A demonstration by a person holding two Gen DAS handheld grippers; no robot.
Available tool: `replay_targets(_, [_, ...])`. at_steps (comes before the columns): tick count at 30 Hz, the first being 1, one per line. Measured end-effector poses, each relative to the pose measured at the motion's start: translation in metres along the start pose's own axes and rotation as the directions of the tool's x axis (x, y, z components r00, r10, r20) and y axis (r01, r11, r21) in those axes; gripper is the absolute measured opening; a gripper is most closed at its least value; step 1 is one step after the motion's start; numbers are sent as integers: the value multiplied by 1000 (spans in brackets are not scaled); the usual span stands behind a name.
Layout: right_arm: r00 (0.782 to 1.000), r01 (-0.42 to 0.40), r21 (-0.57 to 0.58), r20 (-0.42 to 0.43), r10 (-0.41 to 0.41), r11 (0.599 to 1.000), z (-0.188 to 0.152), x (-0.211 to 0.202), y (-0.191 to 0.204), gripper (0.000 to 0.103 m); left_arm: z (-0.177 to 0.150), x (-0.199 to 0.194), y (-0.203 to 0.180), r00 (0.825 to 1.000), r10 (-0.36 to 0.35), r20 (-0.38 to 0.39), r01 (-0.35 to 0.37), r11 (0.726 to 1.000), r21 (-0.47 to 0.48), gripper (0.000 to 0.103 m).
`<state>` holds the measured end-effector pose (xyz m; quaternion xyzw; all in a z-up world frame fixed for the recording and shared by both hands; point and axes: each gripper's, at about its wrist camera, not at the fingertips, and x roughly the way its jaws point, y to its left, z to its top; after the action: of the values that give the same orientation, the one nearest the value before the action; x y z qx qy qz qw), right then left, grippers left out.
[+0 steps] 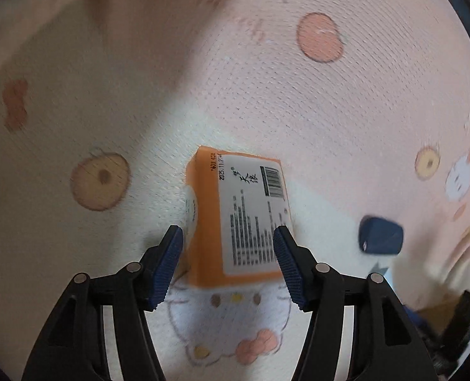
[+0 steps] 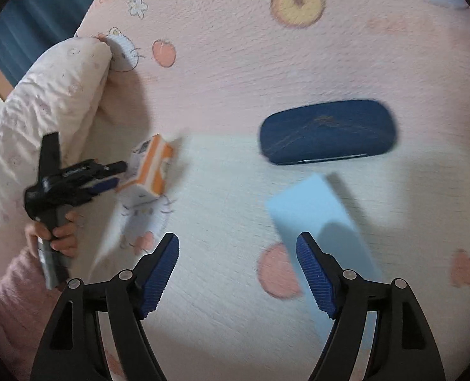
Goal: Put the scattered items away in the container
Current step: 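Close both grippers on opposite sides of the orange-and-white tissue pack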
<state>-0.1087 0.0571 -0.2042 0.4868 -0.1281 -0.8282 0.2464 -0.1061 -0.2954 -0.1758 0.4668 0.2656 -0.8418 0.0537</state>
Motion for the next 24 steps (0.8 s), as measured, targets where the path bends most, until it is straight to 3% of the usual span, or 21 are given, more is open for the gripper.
replay_targets(2, [999,-45,28,-22,45,999,6,14,4,75,-3,10,-4,999,-34,0,34,999,-8,58])
replay_targets(7, [996,-89,-10,26,89,996,13,33,25,75,-9,18,-11,997,-67,44,66,998,19,38])
replay_targets(12, [985,-162,95,75,155,982,21,54,21,75,-22,31,-36,991,-121,56,116,990,80,36])
replay_targets(16, [981,-185,155,90,173,970,20,62,9,75,-40,39,-58,980,-198,19,195,974,111,36])
replay_targets(19, [980,-193,147,75,184,970,18,59,1,54,-53,40,-77,971,-238,-19,238,960,146,36])
replay_targets(21, [981,-193,146,40,190,970,13,63,-3,23,-62,40,-86,966,-256,-38,259,952,162,36])
replay_targets(24, [976,-216,168,43,212,962,3,59,-14,22,-75,38,-98,962,-267,-51,272,945,181,35])
